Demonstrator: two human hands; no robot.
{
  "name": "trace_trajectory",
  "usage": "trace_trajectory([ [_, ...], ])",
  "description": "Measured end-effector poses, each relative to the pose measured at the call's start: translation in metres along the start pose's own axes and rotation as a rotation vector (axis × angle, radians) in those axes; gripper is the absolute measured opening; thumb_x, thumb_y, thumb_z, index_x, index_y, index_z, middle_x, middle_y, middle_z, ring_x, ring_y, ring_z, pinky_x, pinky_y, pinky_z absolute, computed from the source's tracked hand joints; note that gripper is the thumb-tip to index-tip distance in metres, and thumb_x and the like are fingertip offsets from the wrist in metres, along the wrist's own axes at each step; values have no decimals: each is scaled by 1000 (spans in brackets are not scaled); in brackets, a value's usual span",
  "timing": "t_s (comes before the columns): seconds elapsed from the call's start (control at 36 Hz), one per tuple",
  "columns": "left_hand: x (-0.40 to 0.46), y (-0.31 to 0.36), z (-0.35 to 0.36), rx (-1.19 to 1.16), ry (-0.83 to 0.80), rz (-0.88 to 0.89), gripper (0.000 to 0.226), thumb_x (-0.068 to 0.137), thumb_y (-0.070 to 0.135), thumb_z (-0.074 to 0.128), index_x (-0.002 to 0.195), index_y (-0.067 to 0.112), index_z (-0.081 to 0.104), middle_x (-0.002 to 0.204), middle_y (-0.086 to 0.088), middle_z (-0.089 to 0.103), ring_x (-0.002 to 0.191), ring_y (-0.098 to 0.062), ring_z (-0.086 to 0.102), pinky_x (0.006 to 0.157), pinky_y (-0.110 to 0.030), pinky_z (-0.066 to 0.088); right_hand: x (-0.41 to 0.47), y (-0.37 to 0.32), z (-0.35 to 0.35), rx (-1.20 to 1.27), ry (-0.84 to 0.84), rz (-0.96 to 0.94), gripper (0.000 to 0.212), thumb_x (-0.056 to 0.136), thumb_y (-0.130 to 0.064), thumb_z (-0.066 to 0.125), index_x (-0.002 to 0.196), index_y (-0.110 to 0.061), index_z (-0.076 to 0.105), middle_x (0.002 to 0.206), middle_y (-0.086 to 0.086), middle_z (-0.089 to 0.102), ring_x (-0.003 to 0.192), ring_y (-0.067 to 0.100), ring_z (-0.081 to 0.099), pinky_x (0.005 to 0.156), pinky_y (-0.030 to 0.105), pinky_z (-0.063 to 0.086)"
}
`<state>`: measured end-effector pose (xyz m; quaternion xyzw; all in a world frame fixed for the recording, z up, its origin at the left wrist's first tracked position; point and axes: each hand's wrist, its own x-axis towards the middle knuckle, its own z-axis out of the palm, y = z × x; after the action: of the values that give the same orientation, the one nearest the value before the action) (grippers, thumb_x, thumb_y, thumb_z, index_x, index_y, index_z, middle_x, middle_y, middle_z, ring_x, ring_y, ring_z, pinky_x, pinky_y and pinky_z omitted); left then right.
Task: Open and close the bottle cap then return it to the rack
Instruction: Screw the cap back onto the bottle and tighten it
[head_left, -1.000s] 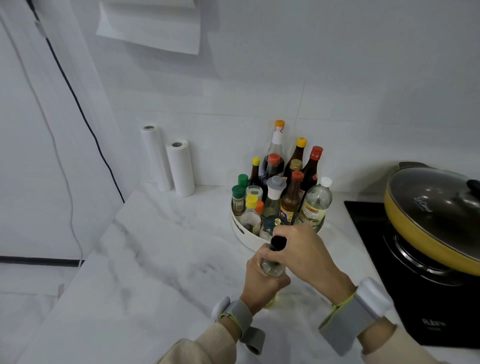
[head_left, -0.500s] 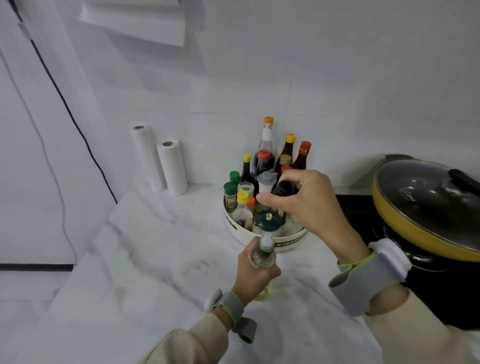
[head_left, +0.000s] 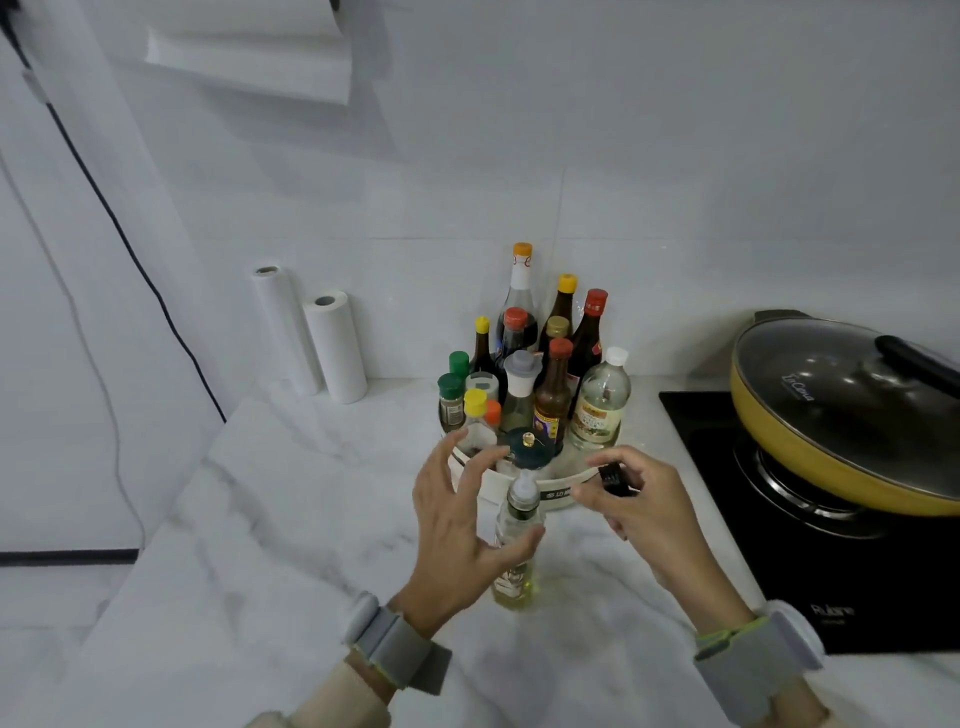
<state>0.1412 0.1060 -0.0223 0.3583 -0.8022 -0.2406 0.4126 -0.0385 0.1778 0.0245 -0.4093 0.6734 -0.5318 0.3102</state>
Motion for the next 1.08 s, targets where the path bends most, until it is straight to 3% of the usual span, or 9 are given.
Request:
trace_trajectory([
  [0.14,3,3,-16,329,-44,208,56,73,63,55,123,38,50,145,-6,27,141,-27,20,113,-53,16,-8,12,-2,-1,7,91,34,66,-1,83,95,-12,68,82,8,62,50,16,51,47,26,46],
  [0.42,-6,3,-13,463,-122,159,42,77,61,52,115,43,54,148,-7,36,142,-31,23,113,-53,12,-18,26,4,143,14,197,17,84,-4,68,100,-2,65,70,9,59,59,23,57,56,35,52],
  [0.61,-10,-2,-8,394,-126,139,47,78,59,51,122,43,48,152,-7,31,143,-27,19,114,-53,15,-20,31,9,201,13,222,13,94,-4,52,101,-7,62,78,13,59,63,29,64,71,41,57],
  [0.69,-14,-5,-3,254,-163,100,68,77,63,52,135,43,23,154,-6,18,144,-21,13,116,-47,15,-17,26,9,181,4,193,17,93,-4,53,108,-9,59,84,9,58,68,29,68,80,42,57],
  [0.78,-14,-9,4,-83,-187,-79,87,71,61,62,138,43,9,148,10,16,139,-15,21,113,-39,28,-13,12,9,160,3,135,22,91,-4,57,112,-11,57,92,9,60,72,28,67,67,34,58],
  [0.86,-11,-12,12,-367,-235,-294,93,66,49,75,134,49,12,138,21,25,131,-13,32,107,-34,36,-7,-5,7,142,-25,74,20,90,-6,60,110,-8,57,88,9,64,61,20,61,48,28,52],
  [0.92,-9,-14,19,-418,-258,-325,93,66,41,78,137,41,18,142,15,31,130,-15,38,102,-27,35,-2,-14,8,129,-69,34,21,87,-1,62,108,-4,59,84,11,64,55,17,58,47,26,51],
  [1.0,-5,-12,27,-519,-264,-329,88,66,32,81,136,37,27,138,7,46,125,-11,47,98,-22,40,4,-28,10,-14,-179,-72,24,82,3,67,101,-11,65,86,8,65,60,19,62,61,28,56],
  [1.08,-1,-11,36,-564,-256,-315,75,67,27,80,130,32,39,127,3,58,117,-14,55,99,-33,47,10,-41,13,-211,-286,-180,30,78,3,70,97,-20,67,92,-2,66,70,18,65,72,32,58],
])
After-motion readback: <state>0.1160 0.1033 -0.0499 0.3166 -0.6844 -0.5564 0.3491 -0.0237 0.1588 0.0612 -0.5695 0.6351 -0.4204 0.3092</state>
